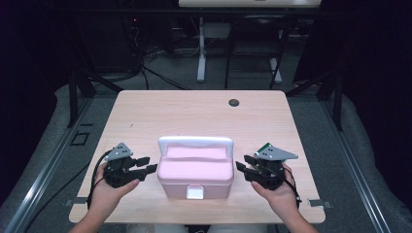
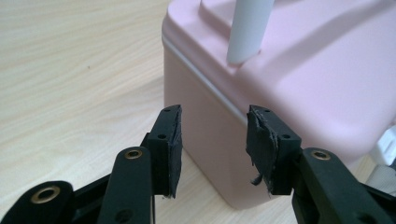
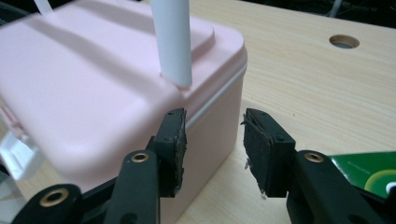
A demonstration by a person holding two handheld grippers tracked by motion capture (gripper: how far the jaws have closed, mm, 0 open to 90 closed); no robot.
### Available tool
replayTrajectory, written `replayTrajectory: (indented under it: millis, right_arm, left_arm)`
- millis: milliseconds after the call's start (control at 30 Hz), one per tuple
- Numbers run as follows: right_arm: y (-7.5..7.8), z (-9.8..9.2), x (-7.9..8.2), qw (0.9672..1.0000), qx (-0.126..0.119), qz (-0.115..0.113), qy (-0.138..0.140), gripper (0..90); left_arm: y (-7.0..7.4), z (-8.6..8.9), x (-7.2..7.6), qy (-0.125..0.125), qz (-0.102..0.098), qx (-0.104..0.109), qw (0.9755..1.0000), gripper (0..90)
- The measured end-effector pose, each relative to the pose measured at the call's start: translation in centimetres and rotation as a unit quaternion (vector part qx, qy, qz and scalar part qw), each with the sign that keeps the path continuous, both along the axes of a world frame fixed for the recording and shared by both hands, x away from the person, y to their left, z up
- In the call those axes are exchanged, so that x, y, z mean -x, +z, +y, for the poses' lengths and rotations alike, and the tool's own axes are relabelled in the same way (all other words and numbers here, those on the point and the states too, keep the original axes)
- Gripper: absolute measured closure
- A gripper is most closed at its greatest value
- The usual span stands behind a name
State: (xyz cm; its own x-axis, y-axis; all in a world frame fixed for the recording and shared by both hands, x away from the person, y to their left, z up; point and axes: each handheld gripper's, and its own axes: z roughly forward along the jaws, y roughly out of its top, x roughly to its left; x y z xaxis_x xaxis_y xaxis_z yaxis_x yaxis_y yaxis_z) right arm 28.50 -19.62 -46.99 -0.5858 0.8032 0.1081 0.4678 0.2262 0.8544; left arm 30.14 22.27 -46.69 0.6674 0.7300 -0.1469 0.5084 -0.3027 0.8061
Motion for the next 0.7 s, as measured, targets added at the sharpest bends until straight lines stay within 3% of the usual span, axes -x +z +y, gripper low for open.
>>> replayTrajectory:
  millis: [300, 700]
  right_arm:
    - [1.9, 0.3, -0.2, 0.9993, -0.031, -0.01, 0.019, 57.7]
    - [1.4, 1.7, -1.5, 0.9983, -0.038, -0.014, 0.043, 59.2]
  left_arm:
    - [2.0, -1.2, -0.5, -0.015, -0.018, 0.012, 0.9996, 54.1]
    - [1.9, -2.8, -1.5, -0.028, -0.02, 0.019, 0.9992, 58.2]
